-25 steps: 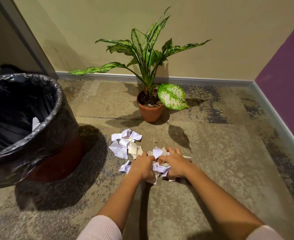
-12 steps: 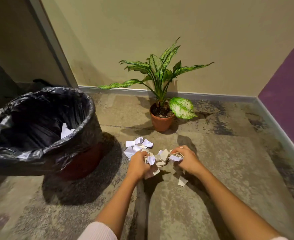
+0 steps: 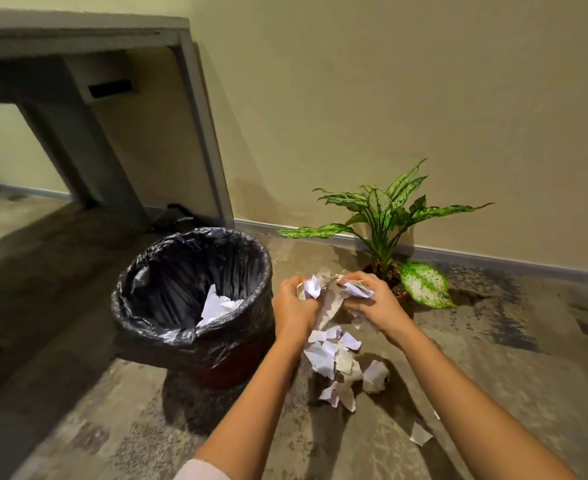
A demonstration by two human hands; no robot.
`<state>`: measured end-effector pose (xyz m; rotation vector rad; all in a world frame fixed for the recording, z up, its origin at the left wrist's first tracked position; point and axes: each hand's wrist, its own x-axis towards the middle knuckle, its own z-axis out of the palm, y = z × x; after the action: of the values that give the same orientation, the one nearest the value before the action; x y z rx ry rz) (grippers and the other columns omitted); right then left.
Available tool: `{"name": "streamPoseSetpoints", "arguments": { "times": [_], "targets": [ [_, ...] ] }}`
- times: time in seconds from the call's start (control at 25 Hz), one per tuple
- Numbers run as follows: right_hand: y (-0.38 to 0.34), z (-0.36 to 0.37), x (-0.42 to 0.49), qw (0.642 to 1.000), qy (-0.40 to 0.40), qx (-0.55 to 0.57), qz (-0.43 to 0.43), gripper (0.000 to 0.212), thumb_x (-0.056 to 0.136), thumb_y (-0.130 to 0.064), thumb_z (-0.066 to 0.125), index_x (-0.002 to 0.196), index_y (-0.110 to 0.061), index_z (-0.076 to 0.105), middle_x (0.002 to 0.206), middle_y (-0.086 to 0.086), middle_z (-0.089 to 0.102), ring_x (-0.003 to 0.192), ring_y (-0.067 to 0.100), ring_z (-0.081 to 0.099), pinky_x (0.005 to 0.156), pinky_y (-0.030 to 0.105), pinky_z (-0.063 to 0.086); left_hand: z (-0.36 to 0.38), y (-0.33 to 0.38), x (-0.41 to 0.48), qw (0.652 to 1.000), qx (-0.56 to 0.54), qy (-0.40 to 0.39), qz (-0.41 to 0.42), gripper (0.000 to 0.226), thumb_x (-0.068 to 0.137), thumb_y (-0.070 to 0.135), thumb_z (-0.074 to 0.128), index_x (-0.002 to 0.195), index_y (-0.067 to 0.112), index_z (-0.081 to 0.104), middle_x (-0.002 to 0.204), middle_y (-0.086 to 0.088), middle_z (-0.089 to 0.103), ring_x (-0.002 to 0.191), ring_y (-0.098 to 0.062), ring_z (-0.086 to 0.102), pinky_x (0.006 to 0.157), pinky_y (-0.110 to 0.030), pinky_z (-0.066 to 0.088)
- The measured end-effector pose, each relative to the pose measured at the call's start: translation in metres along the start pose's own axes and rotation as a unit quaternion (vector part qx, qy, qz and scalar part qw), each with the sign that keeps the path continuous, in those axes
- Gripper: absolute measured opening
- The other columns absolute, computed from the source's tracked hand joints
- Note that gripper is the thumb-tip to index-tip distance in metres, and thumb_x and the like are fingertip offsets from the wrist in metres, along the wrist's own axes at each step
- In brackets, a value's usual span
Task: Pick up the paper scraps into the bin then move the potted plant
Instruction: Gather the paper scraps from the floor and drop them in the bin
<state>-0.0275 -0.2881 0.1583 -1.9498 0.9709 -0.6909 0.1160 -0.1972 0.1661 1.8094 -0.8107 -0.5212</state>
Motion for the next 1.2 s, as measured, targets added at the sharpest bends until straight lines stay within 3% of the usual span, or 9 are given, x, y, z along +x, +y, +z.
{"name": "streamPoseSetpoints", "arguments": {
  "times": [0.16,0.24,0.4,0.56,0.68,0.76,0.92,1.04,1.2],
  "targets": [
    [-0.054,0.014,0.033,0.996,-0.018,0.078,-0.041,0.033,0.076,-0.001,0.076,0.103,-0.015,0.065,0.114,0.022,0.056,0.077,0.026,0.065,0.056,0.024,0.056,-0.047,0.026,0.026,0.993,-0.077,0.087,0.007,0.013,0.075,0.023,0.076,0.074,0.019,0.063,0.073,0.000,0.066,0.065,-0.016,0.056,0.061,-0.031,0.045],
    [-0.078,0.026,0.047,0.993,-0.023,0.103,-0.054,0.032,0.076,0.000,0.076,0.103,-0.013,0.065,0.113,0.020,0.057,0.069,0.023,0.063,0.051,0.025,0.055,-0.076,0.032,0.039,0.986,-0.092,0.139,0.006,0.016,0.074,0.018,0.075,0.070,0.020,0.060,0.068,0.001,0.064,0.063,-0.016,0.053,0.060,-0.030,0.042],
    [-0.118,0.062,0.077,0.992,-0.031,0.095,-0.082,0.034,0.073,-0.005,0.079,0.100,-0.021,0.066,0.116,0.018,0.059,0.095,0.026,0.063,0.070,0.023,0.053,-0.130,0.029,0.064,0.976,-0.090,0.199,-0.010,0.013,0.075,0.010,0.071,0.072,0.018,0.060,0.069,0.000,0.063,0.063,-0.018,0.055,0.060,-0.031,0.042],
    [-0.148,0.103,0.097,0.991,-0.065,0.080,-0.080,0.036,0.073,-0.011,0.080,0.102,-0.026,0.065,0.118,0.011,0.056,0.100,0.023,0.058,0.065,0.017,0.047,-0.164,0.007,0.078,0.971,-0.062,0.227,-0.042,0.010,0.077,0.015,0.072,0.077,0.017,0.062,0.074,-0.002,0.065,0.072,-0.024,0.060,0.062,-0.029,0.044],
    [-0.161,0.130,0.101,0.991,-0.084,0.064,-0.079,0.040,0.073,-0.014,0.080,0.106,-0.028,0.062,0.116,0.008,0.050,0.095,0.026,0.059,0.066,0.028,0.054,-0.176,-0.012,0.083,0.971,-0.027,0.231,-0.062,0.016,0.076,0.020,0.075,0.081,0.016,0.060,0.083,-0.007,0.067,0.080,-0.028,0.062,0.065,-0.032,0.046],
    [-0.162,0.145,0.106,0.991,-0.093,0.040,-0.082,0.047,0.072,-0.018,0.080,0.113,-0.030,0.061,0.118,0.006,0.050,0.100,0.026,0.059,0.077,0.038,0.055,-0.181,-0.024,0.087,0.973,0.005,0.218,-0.077,0.023,0.074,0.021,0.077,0.090,0.019,0.060,0.094,-0.009,0.066,0.085,-0.027,0.062,0.069,-0.034,0.047],
    [-0.163,0.158,0.110,0.988,-0.136,0.006,-0.069,0.065,0.071,-0.020,0.081,0.129,-0.030,0.053,0.127,0.006,0.047,0.112,0.017,0.048,0.087,0.024,0.039,-0.187,-0.041,0.089,0.978,0.053,0.183,-0.082,0.052,0.065,0.024,0.083,0.110,0.025,0.058,0.114,-0.005,0.061,0.104,-0.027,0.059,0.088,-0.045,0.050],
    [-0.161,0.163,0.108,0.988,-0.149,0.010,-0.041,0.075,0.068,-0.021,0.083,0.133,-0.031,0.048,0.133,0.009,0.043,0.119,0.025,0.048,0.091,0.029,0.042,-0.192,-0.042,0.086,0.976,0.072,0.180,-0.096,0.060,0.067,0.019,0.077,0.122,0.027,0.053,0.125,-0.001,0.053,0.119,-0.026,0.049,0.099,-0.051,0.043],
    [-0.158,0.161,0.105,0.989,-0.145,0.006,-0.028,0.076,0.066,-0.028,0.084,0.133,-0.028,0.047,0.139,0.006,0.043,0.131,0.025,0.042,0.105,0.039,0.041,-0.194,-0.039,0.083,0.974,0.082,0.194,-0.082,0.054,0.076,0.012,0.069,0.126,0.025,0.053,0.131,-0.004,0.052,0.124,-0.028,0.045,0.100,-0.049,0.041]
  ]
}}
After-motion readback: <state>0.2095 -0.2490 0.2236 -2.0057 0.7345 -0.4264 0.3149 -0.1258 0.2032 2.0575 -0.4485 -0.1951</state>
